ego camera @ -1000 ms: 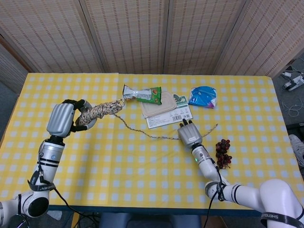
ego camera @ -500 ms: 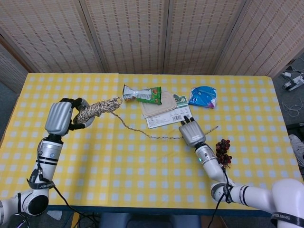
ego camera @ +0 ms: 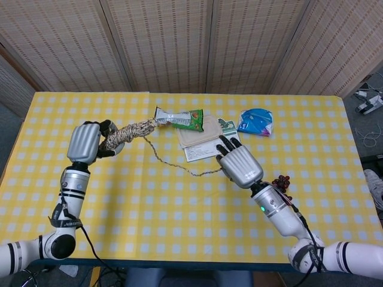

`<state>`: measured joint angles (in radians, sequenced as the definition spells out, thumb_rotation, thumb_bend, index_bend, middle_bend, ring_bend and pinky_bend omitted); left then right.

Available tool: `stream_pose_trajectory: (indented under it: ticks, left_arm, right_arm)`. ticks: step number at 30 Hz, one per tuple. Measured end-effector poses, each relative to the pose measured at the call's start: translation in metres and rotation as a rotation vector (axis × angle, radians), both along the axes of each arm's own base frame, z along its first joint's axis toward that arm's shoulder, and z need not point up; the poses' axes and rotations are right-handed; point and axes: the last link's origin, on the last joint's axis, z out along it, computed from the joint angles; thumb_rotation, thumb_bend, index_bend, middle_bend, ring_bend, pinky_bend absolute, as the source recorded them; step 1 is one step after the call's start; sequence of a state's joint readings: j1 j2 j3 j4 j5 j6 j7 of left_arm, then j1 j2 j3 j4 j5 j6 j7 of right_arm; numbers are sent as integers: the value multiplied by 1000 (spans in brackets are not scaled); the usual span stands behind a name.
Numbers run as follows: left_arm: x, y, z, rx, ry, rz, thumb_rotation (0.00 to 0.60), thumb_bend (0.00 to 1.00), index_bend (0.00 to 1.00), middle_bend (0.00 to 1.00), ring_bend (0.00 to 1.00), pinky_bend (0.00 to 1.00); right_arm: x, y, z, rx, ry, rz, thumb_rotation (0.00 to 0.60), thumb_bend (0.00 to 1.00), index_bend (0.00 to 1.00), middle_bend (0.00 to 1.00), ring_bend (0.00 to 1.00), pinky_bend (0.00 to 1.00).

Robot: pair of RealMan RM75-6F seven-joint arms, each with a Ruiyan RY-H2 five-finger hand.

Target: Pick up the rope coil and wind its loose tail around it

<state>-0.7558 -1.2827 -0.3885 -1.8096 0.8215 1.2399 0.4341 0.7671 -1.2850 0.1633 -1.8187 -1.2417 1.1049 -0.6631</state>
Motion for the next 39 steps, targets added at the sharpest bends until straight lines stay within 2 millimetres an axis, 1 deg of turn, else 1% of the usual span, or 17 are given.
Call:
stream_pose_trajectory:
  ticks: [3, 5, 6, 8, 10, 16, 22, 26, 31, 35, 39]
  left_arm:
    - [10, 2, -10, -10, 24, 0, 556, 270, 697, 696, 490, 348]
    - [18, 2, -19, -20, 30, -4, 558, 269, 697, 696, 490, 348]
    - [21, 1, -23, -26, 31, -7, 560, 269, 697, 696, 490, 348]
    - [27, 0, -32, -37, 34, -12, 563, 269, 697, 696, 490, 348]
    - [33, -1, -39, -46, 31, -17, 562, 269, 697, 696, 490, 348]
    - [47, -8, -59, -88, 19, -45, 570, 270, 697, 696, 490, 348]
    - [57, -23, -74, -137, -3, -98, 569, 270, 696, 696, 490, 348]
    - [60, -31, -79, -168, -33, -139, 597, 270, 697, 696, 489, 348]
    - [64, -41, -83, -218, -105, -201, 600, 270, 698, 696, 489, 348]
    - [67, -47, -81, -242, -167, -257, 600, 270, 699, 696, 489, 348]
    - [66, -51, -75, -260, -244, -285, 600, 270, 700, 696, 489, 348]
  right_arm:
    - [25, 3, 14, -3, -41, 65, 600, 360, 591, 303, 99, 221]
    - [43, 3, 21, -5, -64, 106, 600, 379, 591, 298, 99, 221]
    - [53, 2, 23, -4, -74, 126, 600, 404, 591, 294, 99, 221]
    - [66, 1, 26, 0, -83, 147, 600, 462, 591, 286, 99, 221]
    - [80, -1, 28, 3, -88, 166, 600, 497, 591, 281, 98, 221]
    - [116, -8, 27, 3, -100, 201, 600, 499, 591, 280, 98, 221]
    - [142, -23, 21, -16, -119, 191, 600, 499, 591, 277, 98, 221]
    - [149, -37, 20, -41, -126, 150, 600, 499, 591, 275, 98, 221]
    - [151, -58, 19, -80, -117, 86, 600, 499, 590, 275, 98, 221]
    - [144, -73, 20, -111, -108, 28, 600, 499, 591, 275, 98, 221]
    - [130, -86, 22, -134, -104, -35, 600, 499, 591, 276, 98, 221]
